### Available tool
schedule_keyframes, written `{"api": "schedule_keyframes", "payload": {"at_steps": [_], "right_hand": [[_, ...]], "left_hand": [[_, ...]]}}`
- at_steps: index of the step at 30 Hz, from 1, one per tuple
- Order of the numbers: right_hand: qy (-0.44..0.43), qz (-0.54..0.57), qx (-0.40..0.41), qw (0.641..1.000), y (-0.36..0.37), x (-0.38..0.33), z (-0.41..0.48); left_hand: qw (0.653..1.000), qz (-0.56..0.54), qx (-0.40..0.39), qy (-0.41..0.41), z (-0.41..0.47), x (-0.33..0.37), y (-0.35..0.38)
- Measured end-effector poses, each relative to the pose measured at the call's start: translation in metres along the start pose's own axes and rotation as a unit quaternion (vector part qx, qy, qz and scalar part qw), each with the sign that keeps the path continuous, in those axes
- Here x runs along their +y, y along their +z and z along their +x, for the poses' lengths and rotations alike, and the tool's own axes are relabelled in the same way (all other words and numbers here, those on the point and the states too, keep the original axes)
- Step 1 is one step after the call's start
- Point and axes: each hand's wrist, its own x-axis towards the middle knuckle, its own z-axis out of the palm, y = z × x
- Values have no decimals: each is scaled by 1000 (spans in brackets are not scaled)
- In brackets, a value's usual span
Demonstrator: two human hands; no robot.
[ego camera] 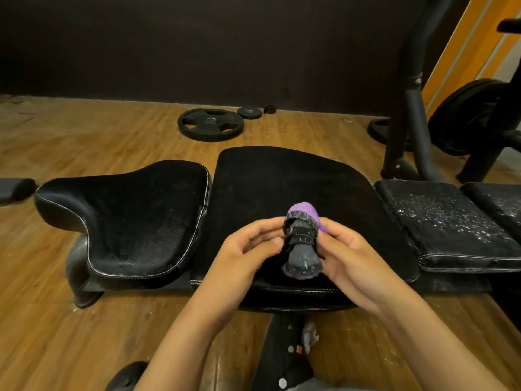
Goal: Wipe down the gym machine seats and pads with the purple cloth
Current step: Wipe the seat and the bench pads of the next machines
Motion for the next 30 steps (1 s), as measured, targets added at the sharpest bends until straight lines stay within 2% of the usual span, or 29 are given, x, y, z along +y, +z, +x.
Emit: {"api": "schedule_keyframes", "payload": {"at_steps": [6,12,17,26,28,30], "right_hand": [[-13,-83,27,996,7,-8,-6],[-57,-241,51,968,6,-18,-11],[6,-152,34,988,-1,-25,-11],[26,-136,21,990,-8,-18,-4],[30,-200,23,979,-9,-16,0],[28,-299,39,953,-11,-15,3]], "left_hand": [[997,47,-41,46,-6,-2,-1],[999,23,-5,33,-11,0,7],[998,29,56,16,-11,10,-1],[998,-35,46,3,-15,19,-19],[998,14,57,0,-15,19,-25],[983,174,65,4,-14,18,-31]]}}
